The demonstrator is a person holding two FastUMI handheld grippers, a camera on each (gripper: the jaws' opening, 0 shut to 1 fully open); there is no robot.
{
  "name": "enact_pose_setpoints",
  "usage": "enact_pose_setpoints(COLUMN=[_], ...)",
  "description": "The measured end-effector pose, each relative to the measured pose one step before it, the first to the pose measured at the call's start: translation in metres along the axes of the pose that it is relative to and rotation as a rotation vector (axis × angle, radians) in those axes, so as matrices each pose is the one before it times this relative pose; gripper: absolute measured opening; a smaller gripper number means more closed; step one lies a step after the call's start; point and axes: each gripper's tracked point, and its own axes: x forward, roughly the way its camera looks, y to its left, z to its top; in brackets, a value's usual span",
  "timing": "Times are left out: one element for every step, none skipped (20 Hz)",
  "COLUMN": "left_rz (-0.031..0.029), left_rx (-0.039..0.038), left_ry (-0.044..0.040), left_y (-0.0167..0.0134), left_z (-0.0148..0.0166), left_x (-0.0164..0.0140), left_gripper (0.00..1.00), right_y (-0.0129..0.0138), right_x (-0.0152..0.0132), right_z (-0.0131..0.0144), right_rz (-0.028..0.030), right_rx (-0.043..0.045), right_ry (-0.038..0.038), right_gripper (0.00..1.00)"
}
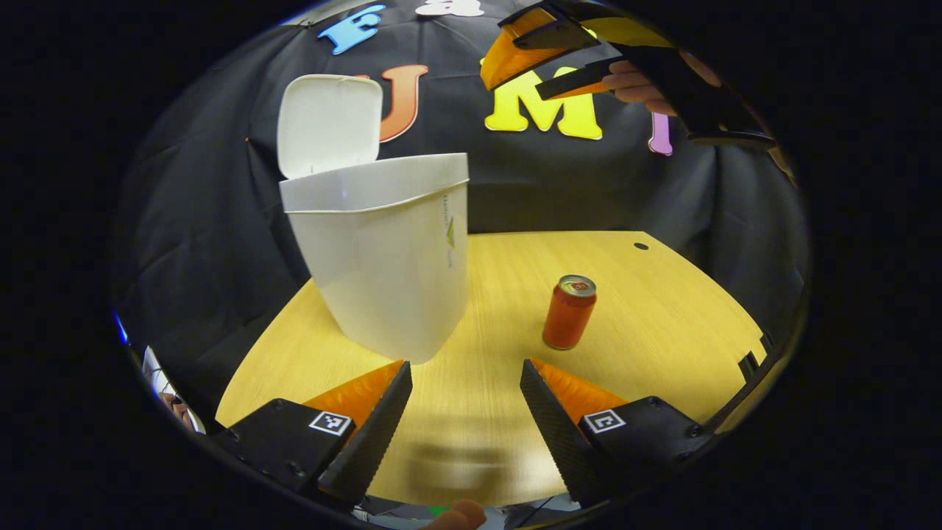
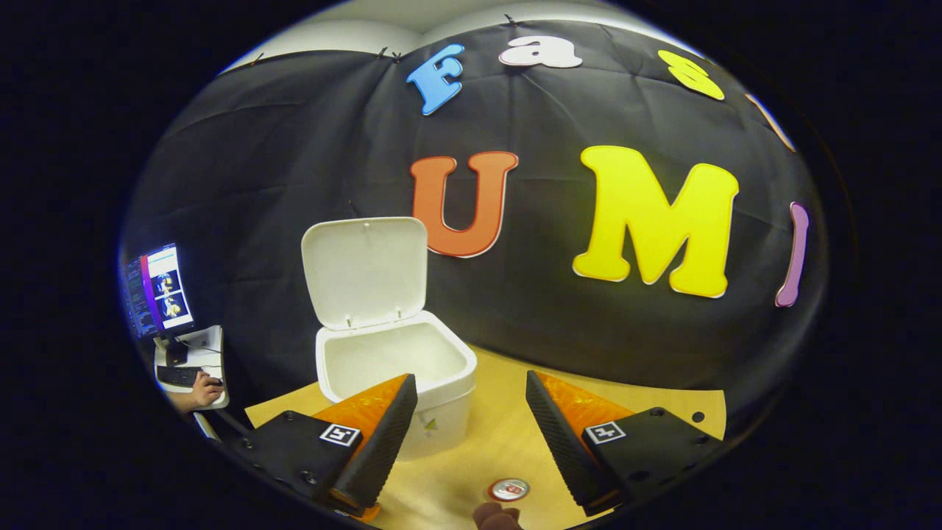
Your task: Press the lid of the desktop garbage bin to open it, pick up the crumpled paper on the desktop and throw it into the bin, then pick up the pop can on the desktop and drop it into the bin, and finally close the garbage bin lid.
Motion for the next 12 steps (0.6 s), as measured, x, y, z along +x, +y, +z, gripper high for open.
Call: enact_pose_setpoints(left_rz=[-0.01414,-0.01488,-0.01451,-0.01295,-0.01174,-0.00771,-0.01377,-0.00839,-0.00267,0.00243,-0.00113,-0.0014], left_rx=[0.00945,0.00921,0.00947,0.01039,0.01111,0.01119,0.00797,0.00498,0.0043,0.00196,-0.00376,-0.00397], left_ry=[-0.00344,-0.00063,-0.0015,0.0038,-0.0043,0.00128,0.00479,0.00439,0.00218,0.00181,-0.00239,0.00071], left_y=[-0.01175,-0.01144,-0.01139,-0.01021,-0.01041,-0.00814,-0.00917,-0.00768,-0.00607,-0.00303,-0.00466,-0.00563], left_z=[-0.00033,0.00058,0.00175,-0.00111,-0.00071,-0.00043,-0.00174,-0.00096,-0.00189,-0.00089,0.0004,-0.00031], left_x=[0.00862,0.00955,0.00924,0.00922,0.00927,0.00896,0.00892,0.00829,0.00834,0.00766,0.00828,0.00809], left_gripper=[0.98,0.98,0.98,0.98,0.98,0.98,0.98,0.98,0.98,0.98,0.98,0.98], right_y=[-0.01569,-0.01276,-0.0136,-0.01571,-0.01445,-0.01314,-0.01238,-0.01074,-0.00927,-0.01006,-0.01099,-0.00546], right_x=[-0.00707,-0.00451,-0.00633,-0.00566,-0.00525,-0.00433,-0.00346,-0.00265,-0.00173,-0.0016,-0.00047,0.00086], right_z=[-0.00587,-0.0064,-0.00611,-0.00651,-0.00486,-0.00622,-0.00609,-0.00623,-0.00589,-0.00571,-0.00432,-0.00496], right_rz=[-0.02767,-0.02488,-0.02406,-0.02418,-0.02454,-0.02089,-0.0193,-0.01332,-0.01049,-0.02185,-0.01957,-0.0072], right_rx=[0.00182,0.00041,-0.00338,-0.00734,-0.00653,-0.00446,-0.0013,0.00368,0.00811,0.00313,0.00356,0.00965], right_ry=[0.00941,0.00982,0.01167,0.0089,0.00645,0.00939,0.01061,0.01143,0.01198,0.00917,0.00733,0.01007], right_gripper=[0.94,0.94,0.94,0.94,0.94,0.94,0.94,0.94,0.93,0.95,0.95,0.94])
